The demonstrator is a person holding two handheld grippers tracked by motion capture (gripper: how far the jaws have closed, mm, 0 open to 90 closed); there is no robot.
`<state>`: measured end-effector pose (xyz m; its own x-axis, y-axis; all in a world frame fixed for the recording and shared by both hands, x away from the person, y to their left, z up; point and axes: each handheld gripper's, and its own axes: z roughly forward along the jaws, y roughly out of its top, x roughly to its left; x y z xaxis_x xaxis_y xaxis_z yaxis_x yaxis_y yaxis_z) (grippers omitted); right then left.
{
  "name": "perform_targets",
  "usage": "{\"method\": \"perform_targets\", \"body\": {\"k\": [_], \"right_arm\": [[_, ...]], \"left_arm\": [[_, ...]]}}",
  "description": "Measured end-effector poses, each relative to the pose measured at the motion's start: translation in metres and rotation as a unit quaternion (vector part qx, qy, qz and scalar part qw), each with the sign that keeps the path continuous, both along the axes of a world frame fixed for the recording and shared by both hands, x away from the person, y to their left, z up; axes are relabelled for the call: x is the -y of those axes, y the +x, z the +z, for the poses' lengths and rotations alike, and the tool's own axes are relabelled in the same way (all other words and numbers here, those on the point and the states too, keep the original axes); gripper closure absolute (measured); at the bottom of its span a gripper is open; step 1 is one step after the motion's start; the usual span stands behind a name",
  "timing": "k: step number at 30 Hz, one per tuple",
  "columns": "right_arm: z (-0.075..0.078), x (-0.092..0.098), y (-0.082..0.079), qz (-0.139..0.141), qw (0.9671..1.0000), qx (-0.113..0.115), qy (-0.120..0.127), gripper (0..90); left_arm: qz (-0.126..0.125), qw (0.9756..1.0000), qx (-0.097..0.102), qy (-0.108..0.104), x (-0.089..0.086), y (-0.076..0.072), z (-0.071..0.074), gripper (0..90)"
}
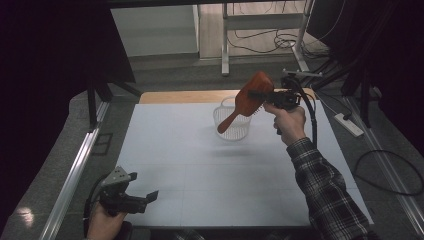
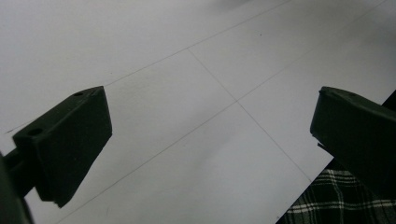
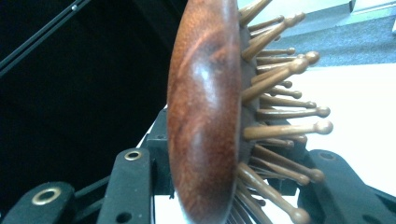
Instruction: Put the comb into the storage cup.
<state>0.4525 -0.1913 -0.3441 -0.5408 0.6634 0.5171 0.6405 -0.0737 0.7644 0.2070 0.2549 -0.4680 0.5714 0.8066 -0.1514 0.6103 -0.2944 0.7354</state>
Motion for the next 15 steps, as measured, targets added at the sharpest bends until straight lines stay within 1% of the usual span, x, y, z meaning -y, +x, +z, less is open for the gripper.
{"method": "perform_targets", "body": {"k": [1, 2, 4, 6, 7, 15], "right_arm": [[0.0, 0.0, 0.0, 0.0, 1.0, 0.0, 0.0, 53.5], [0.0, 0.0, 0.001, -0.001, 1.0, 0.001, -0.001, 53.5], [0.002, 0.001, 0.006, -0.009, 1.0, 0.002, -0.002, 53.5], [0.003, 0.001, 0.007, -0.01, 0.9999, 0.002, -0.001, 53.5], [0.004, 0.002, 0.01, -0.014, 0.9999, 0.002, -0.001, 53.5], [0.006, 0.001, 0.019, -0.027, 0.9996, 0.005, -0.007, 53.5]], "left_arm": [[0.0, 1.0, 0.0, 0.0, 0.0, 0.0, 0.0, 0.0], [-0.001, 1.0, -0.001, 0.005, 0.001, 0.0, 0.0, 0.0], [-0.002, 1.0, -0.001, 0.009, 0.002, 0.001, 0.0, 0.0], [-0.002, 0.9999, -0.003, 0.01, 0.002, 0.001, 0.0, 0.0], [-0.003, 0.9999, -0.003, 0.012, 0.003, 0.001, -0.001, 0.0], [-0.005, 0.9999, -0.005, 0.008, 0.002, 0.001, -0.001, 0.2]]}}
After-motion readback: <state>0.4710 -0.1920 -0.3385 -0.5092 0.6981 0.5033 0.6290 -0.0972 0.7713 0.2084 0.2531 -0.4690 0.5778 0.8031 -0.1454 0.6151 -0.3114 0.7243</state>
